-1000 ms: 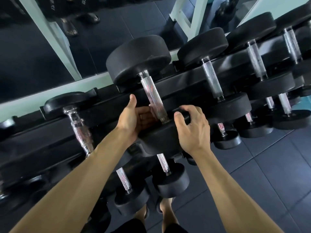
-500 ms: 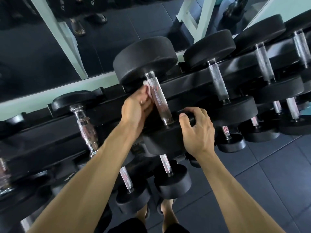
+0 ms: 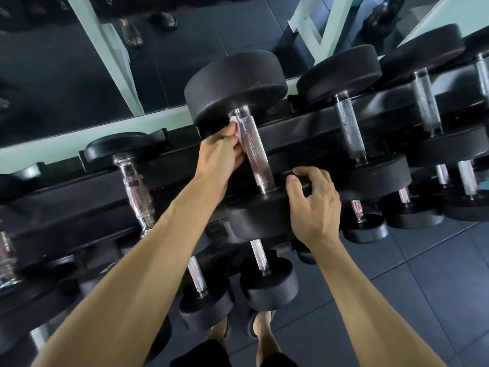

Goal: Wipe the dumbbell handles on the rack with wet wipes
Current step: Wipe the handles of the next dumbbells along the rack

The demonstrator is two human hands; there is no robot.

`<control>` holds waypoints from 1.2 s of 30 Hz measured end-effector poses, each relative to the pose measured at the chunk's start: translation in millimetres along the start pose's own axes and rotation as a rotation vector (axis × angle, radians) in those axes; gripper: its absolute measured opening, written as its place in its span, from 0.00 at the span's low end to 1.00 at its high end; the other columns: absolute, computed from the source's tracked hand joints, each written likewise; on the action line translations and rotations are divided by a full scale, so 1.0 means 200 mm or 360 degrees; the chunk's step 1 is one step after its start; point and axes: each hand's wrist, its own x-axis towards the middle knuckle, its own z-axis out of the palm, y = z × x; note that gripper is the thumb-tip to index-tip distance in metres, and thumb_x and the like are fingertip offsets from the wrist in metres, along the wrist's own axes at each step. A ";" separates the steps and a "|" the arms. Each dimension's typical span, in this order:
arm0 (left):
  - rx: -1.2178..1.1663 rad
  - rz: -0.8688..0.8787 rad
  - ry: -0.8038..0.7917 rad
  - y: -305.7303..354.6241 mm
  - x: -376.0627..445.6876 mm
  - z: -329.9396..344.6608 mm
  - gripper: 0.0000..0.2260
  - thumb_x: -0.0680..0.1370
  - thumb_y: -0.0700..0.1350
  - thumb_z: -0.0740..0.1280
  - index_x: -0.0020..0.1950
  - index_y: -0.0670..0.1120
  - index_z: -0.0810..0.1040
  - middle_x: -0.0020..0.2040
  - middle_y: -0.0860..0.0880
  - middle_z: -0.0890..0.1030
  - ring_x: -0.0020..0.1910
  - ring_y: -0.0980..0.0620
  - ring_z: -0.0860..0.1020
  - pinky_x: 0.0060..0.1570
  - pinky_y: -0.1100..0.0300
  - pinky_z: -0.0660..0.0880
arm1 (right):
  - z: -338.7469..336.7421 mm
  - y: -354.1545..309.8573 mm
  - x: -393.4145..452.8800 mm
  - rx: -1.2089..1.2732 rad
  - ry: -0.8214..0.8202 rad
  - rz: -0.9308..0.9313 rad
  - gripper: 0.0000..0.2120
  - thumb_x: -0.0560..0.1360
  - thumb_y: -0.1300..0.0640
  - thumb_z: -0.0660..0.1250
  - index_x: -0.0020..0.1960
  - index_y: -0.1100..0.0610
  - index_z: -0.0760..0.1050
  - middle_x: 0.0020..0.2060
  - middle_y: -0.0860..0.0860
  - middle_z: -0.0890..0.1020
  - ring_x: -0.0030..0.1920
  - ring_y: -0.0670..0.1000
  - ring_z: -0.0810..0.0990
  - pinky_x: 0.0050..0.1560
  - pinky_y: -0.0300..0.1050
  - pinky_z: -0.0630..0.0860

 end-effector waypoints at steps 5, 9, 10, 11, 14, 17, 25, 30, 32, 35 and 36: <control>0.0623 0.0212 -0.0007 -0.22 -0.12 -0.07 0.11 0.79 0.38 0.68 0.58 0.49 0.84 0.50 0.54 0.86 0.54 0.55 0.83 0.62 0.56 0.77 | 0.01 0.00 0.00 0.0034 0.0030 0.0002 0.21 0.71 0.41 0.57 0.56 0.50 0.79 0.53 0.41 0.76 0.55 0.48 0.76 0.59 0.46 0.70; 0.0596 0.0426 0.0190 -0.16 0.03 -0.07 0.07 0.74 0.41 0.76 0.49 0.51 0.87 0.46 0.52 0.86 0.44 0.58 0.82 0.54 0.58 0.79 | 0.01 0.01 0.00 0.0051 0.0015 -0.0019 0.27 0.69 0.36 0.54 0.56 0.50 0.79 0.55 0.43 0.77 0.56 0.48 0.75 0.61 0.48 0.71; 0.0504 0.0407 0.0209 -0.13 0.06 -0.06 0.06 0.74 0.40 0.76 0.47 0.51 0.86 0.45 0.49 0.87 0.43 0.54 0.84 0.51 0.56 0.81 | 0.01 0.01 0.00 0.0055 0.0008 -0.0017 0.25 0.69 0.36 0.54 0.55 0.50 0.79 0.55 0.43 0.77 0.56 0.48 0.75 0.61 0.49 0.71; 0.0431 0.0397 0.0232 -0.11 0.08 -0.05 0.06 0.74 0.39 0.76 0.47 0.50 0.85 0.43 0.48 0.87 0.42 0.52 0.85 0.48 0.56 0.82 | 0.01 0.01 0.00 0.0054 0.0005 -0.0017 0.23 0.70 0.38 0.56 0.55 0.50 0.79 0.55 0.43 0.77 0.56 0.49 0.75 0.62 0.51 0.71; 0.0440 0.0368 0.0203 -0.13 0.05 -0.05 0.04 0.74 0.36 0.75 0.46 0.44 0.84 0.40 0.48 0.86 0.39 0.52 0.85 0.42 0.60 0.81 | 0.01 0.01 0.00 0.0054 0.0017 -0.0012 0.20 0.71 0.41 0.58 0.54 0.50 0.79 0.55 0.43 0.77 0.56 0.49 0.75 0.62 0.52 0.72; 0.0602 0.0302 0.0146 -0.22 -0.02 -0.08 0.04 0.73 0.39 0.77 0.41 0.47 0.85 0.38 0.50 0.86 0.39 0.55 0.83 0.46 0.60 0.81 | 0.01 0.01 0.00 0.0056 0.0026 -0.0006 0.19 0.71 0.41 0.58 0.53 0.49 0.80 0.56 0.43 0.77 0.56 0.49 0.75 0.62 0.52 0.71; 0.0491 0.0412 0.0101 -0.16 -0.01 -0.08 0.06 0.72 0.35 0.76 0.41 0.45 0.84 0.39 0.49 0.86 0.40 0.52 0.83 0.48 0.58 0.82 | 0.01 0.02 0.00 0.0054 0.0013 -0.0021 0.19 0.72 0.42 0.58 0.53 0.50 0.80 0.54 0.43 0.77 0.55 0.50 0.76 0.60 0.47 0.70; 0.0936 0.0262 -0.0132 -0.22 -0.05 -0.12 0.07 0.68 0.41 0.81 0.37 0.49 0.84 0.35 0.51 0.85 0.35 0.58 0.80 0.38 0.63 0.77 | 0.01 0.02 0.00 0.0061 0.0020 -0.0007 0.20 0.72 0.42 0.58 0.54 0.50 0.80 0.55 0.43 0.77 0.56 0.49 0.75 0.57 0.44 0.67; 0.0930 0.0316 -0.0138 -0.22 -0.06 -0.12 0.06 0.68 0.40 0.80 0.38 0.47 0.85 0.35 0.50 0.85 0.34 0.58 0.80 0.39 0.63 0.77 | 0.01 0.02 0.00 0.0054 0.0018 -0.0007 0.20 0.72 0.42 0.58 0.54 0.50 0.80 0.56 0.43 0.77 0.56 0.49 0.75 0.57 0.43 0.67; 0.0560 0.0455 0.0015 -0.16 0.00 -0.07 0.05 0.72 0.36 0.76 0.40 0.42 0.82 0.32 0.48 0.83 0.29 0.53 0.78 0.37 0.61 0.79 | 0.01 0.01 0.00 0.0079 0.0016 0.0003 0.18 0.72 0.43 0.58 0.52 0.50 0.80 0.53 0.41 0.76 0.55 0.48 0.75 0.56 0.41 0.65; 0.0497 0.0447 0.0010 -0.15 0.02 -0.06 0.05 0.72 0.36 0.76 0.40 0.42 0.82 0.32 0.48 0.83 0.28 0.52 0.78 0.37 0.61 0.79 | 0.01 0.01 0.00 0.0088 0.0016 0.0005 0.17 0.72 0.43 0.58 0.52 0.50 0.80 0.52 0.41 0.76 0.54 0.48 0.75 0.56 0.40 0.64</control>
